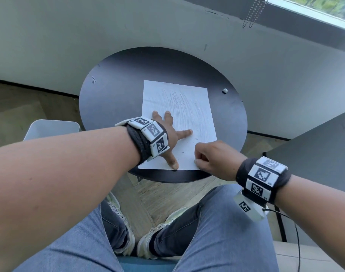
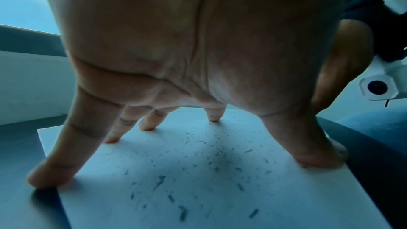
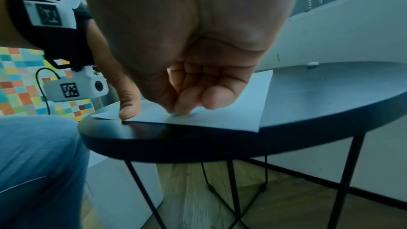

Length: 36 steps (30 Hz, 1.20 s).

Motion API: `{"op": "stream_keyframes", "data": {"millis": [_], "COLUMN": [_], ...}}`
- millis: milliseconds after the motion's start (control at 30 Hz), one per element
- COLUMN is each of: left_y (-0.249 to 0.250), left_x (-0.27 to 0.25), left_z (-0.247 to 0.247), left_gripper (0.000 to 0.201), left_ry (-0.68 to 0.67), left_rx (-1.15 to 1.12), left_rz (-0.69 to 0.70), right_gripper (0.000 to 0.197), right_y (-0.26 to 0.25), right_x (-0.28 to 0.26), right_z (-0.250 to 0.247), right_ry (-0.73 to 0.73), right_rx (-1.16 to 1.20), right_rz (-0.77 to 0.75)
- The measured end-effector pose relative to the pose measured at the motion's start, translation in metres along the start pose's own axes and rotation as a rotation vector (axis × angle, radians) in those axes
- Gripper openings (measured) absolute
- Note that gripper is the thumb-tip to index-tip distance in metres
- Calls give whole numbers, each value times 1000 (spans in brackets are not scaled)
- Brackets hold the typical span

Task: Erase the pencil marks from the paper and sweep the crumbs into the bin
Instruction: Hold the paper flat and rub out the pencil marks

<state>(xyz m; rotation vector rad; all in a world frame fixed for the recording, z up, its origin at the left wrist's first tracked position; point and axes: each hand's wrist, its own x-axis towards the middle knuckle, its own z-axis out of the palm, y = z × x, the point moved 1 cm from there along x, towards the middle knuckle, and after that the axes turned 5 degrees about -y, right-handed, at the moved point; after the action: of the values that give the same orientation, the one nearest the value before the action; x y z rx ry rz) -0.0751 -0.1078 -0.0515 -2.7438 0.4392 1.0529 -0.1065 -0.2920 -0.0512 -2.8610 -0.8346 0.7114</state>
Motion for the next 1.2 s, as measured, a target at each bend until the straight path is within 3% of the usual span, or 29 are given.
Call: {"op": "stream_keyframes", "data": {"millis": [367,567,667,967,1100,1200], "left_y": [1,2,2,2,5,12], "left_x": [-2,-1,3,1,2,5], "left_z": [-2,-4,-1,-5,-6,-1], "left_gripper": [127,130,132,126,116,121], "left_ry": [-15,-13,6,-18,1,36], "left_rx": [11,37,17,-49,-117,-98], "left_rz": [-11,-7,43,65,61,49], "right_gripper": [13,15,14,12,12,14], "right_y": [29,2,0,42,24,5], "right_x": [52,1,-1,60,33,1], "right_z": [-34,-2,-3,-37,-19,-1], "right_ry": [80,0,-29,97,66,27], "right_rx": [33,-10,-22,33,15,-10], "right_rz": [180,48,19,224,141,23]}}
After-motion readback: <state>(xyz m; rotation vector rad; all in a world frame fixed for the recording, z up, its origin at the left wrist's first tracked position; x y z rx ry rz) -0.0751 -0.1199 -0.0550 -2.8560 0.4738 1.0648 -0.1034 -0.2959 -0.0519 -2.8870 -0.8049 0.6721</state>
